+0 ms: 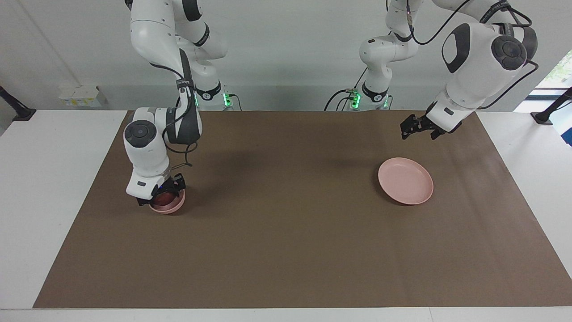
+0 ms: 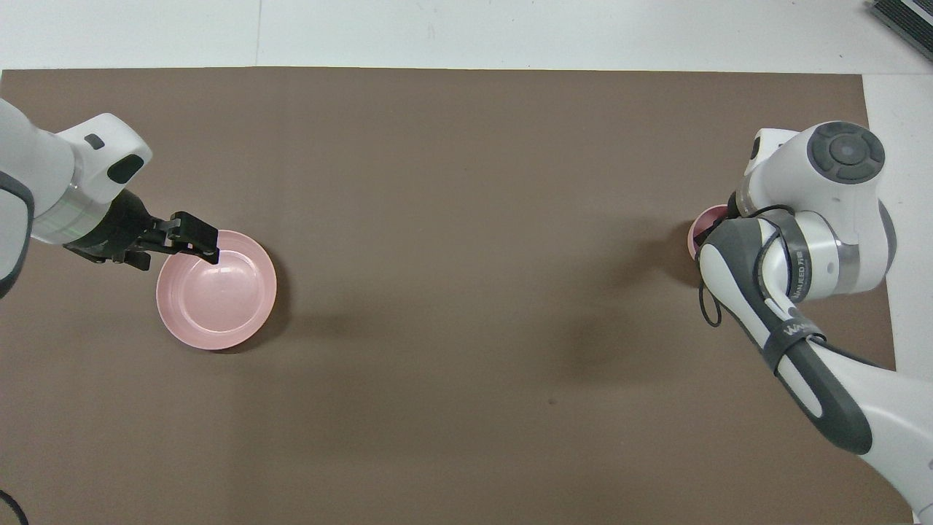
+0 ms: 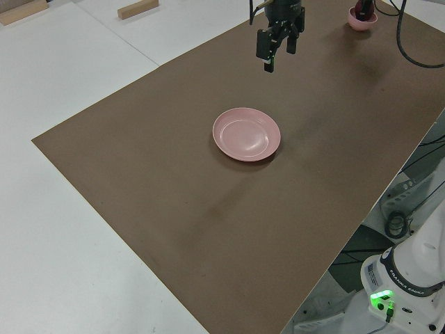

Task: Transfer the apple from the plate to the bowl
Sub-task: 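Lower the apple into the pink bowl with the right gripper while the left gripper withdraws, then release the apple in the bowl and raise the right gripper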

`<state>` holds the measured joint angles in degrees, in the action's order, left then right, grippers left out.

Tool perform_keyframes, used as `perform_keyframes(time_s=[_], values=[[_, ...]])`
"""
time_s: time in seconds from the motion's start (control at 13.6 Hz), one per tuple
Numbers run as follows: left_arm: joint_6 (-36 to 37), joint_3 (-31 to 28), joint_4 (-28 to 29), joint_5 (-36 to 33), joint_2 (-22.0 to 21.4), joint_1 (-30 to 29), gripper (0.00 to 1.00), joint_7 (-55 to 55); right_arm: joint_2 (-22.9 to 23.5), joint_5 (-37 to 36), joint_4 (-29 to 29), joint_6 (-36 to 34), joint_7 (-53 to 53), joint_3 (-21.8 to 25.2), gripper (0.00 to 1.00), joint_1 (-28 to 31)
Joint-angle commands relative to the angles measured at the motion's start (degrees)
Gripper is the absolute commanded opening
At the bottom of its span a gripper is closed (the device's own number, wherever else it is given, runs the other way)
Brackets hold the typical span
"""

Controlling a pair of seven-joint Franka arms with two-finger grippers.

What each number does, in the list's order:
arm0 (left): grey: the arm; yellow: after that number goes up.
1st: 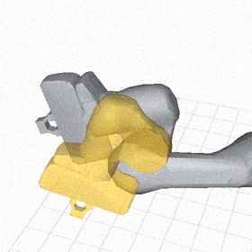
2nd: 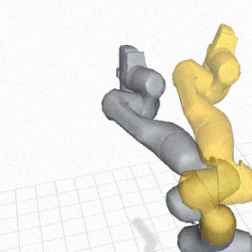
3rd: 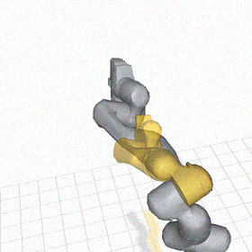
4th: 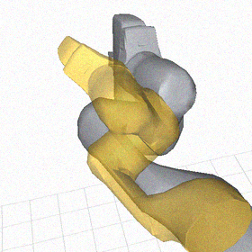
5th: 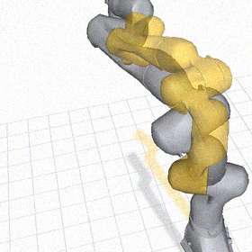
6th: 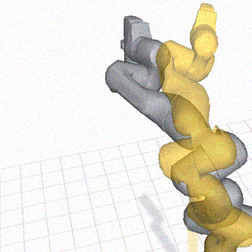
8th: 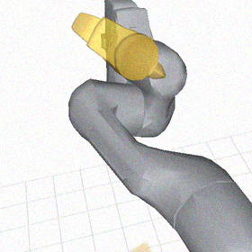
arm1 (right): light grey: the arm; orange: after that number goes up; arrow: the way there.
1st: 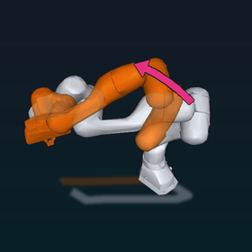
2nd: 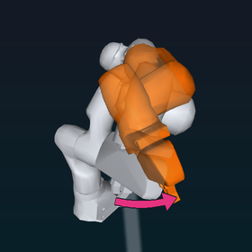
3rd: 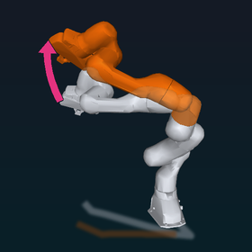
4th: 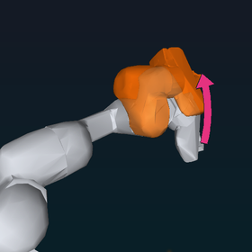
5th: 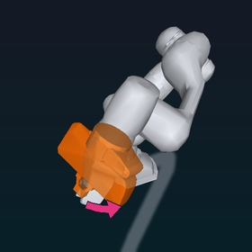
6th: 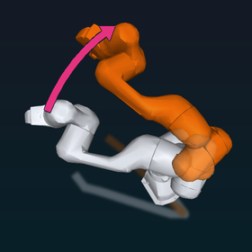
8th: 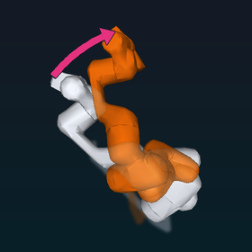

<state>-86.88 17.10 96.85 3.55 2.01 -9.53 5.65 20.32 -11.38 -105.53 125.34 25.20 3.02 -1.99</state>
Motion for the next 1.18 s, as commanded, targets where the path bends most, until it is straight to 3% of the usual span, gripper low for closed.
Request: perform_keyframes(time_s=[0.0,0.22,0.52,0.59,0.74,0.88,1.1], values=[[1.1,0.0,-0.2,0.3,-0.3,-0.7,1.0,-0.2,-0.2,-0.4,-0.9,1.8,-1.8,-0.5,0.09,0.6],[1.1,0.0,-0.2,0.3,-0.3,-1.3,1.0,-0.2,-0.1,-0.3,-0.9,1.8,-3.1,-0.5,0.2,0.6],[1.0,-0.1,-0.2,0.4,-0.2,-0.9,1.0,-0.2,-0.2,-0.3,-1.1,1.7,-4.0,-0.5,0.27,0.6],[0.7,-1.9,-0.3,0.4,-0.2,0.1,1.0,0.0,-0.2,-0.1,-1.3,1.8,-4.0,-0.5,0.3,0.6],[0.8,-11.3,-2.8,0.2,-0.3,8.3,1.0,-0.8,-0.2,-0.1,-1.3,1.8,-4.6,-0.5,0.43,0.6],[0.7,-18.6,-5.5,0.1,-0.3,14.0,1.0,-0.9,-0.2,-0.1,-1.4,1.7,-4.8,-0.5,0.51,0.6],[0.7,-19.6,-8.6,0.2,-0.3,12.7,1.0,-3.1,-0.2,-0.1,-1.4,1.7,-4.7,-0.5,0.69,0.6]])
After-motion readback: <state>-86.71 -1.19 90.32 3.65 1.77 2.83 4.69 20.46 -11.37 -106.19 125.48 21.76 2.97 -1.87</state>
